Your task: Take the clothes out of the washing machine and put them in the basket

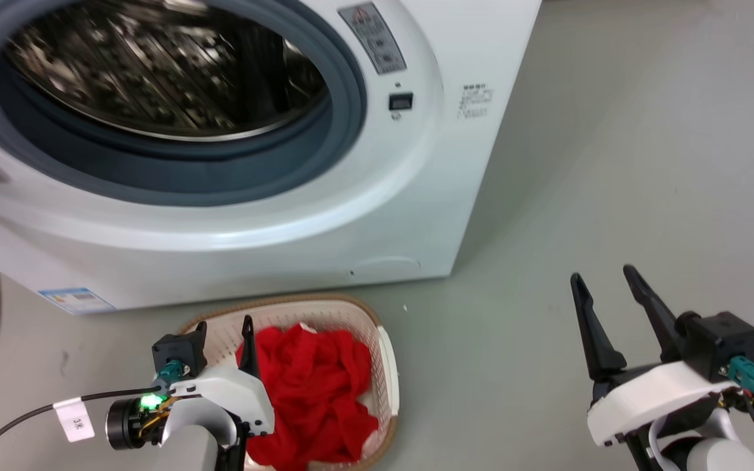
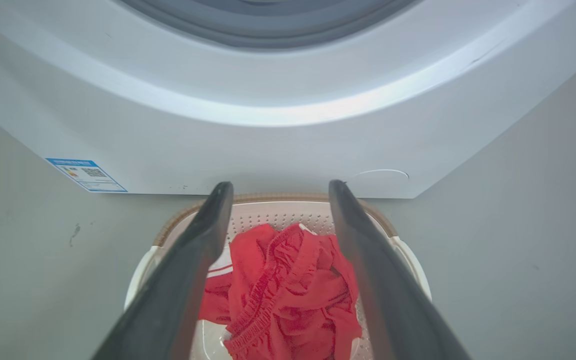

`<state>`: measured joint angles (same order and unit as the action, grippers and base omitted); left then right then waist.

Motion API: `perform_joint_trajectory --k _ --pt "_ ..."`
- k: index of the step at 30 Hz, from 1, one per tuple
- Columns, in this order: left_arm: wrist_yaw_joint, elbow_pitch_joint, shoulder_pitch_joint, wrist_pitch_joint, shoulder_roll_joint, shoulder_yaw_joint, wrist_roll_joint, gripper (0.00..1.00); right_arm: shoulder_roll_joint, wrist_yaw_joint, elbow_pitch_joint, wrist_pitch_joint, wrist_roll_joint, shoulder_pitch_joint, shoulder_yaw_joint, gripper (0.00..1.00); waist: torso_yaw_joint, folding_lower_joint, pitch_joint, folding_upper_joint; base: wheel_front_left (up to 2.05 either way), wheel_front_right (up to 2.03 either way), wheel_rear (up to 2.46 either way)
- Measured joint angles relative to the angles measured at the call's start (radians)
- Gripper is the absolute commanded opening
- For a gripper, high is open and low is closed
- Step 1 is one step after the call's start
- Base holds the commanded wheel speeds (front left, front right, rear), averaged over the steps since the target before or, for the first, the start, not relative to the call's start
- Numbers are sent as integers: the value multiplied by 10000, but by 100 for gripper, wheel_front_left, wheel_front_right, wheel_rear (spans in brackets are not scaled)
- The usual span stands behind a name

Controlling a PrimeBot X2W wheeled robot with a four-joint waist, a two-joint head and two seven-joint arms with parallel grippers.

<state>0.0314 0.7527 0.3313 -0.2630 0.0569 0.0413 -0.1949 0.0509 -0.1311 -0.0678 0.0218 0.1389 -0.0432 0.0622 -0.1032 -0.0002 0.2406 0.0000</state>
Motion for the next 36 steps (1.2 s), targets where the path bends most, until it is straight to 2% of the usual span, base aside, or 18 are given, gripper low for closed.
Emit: perform_joint_trajectory --k 11,23,36 --pt "-50 -2140 -315 0 -38 73 535 100 2 0 -222 251 -58 566 -267 100 493 0 -1471 0 0 0 0" --pt "79 -4353 -1138 12 161 385 1231 100 2 0 -533 470 -332 1337 -443 100 898 -1 -2452 0 0 0 0" --pt "397 -6750 -3017 1269 477 575 1425 100 2 0 -604 556 -359 1759 -403 100 1064 1 -2945 0 0 0 0"
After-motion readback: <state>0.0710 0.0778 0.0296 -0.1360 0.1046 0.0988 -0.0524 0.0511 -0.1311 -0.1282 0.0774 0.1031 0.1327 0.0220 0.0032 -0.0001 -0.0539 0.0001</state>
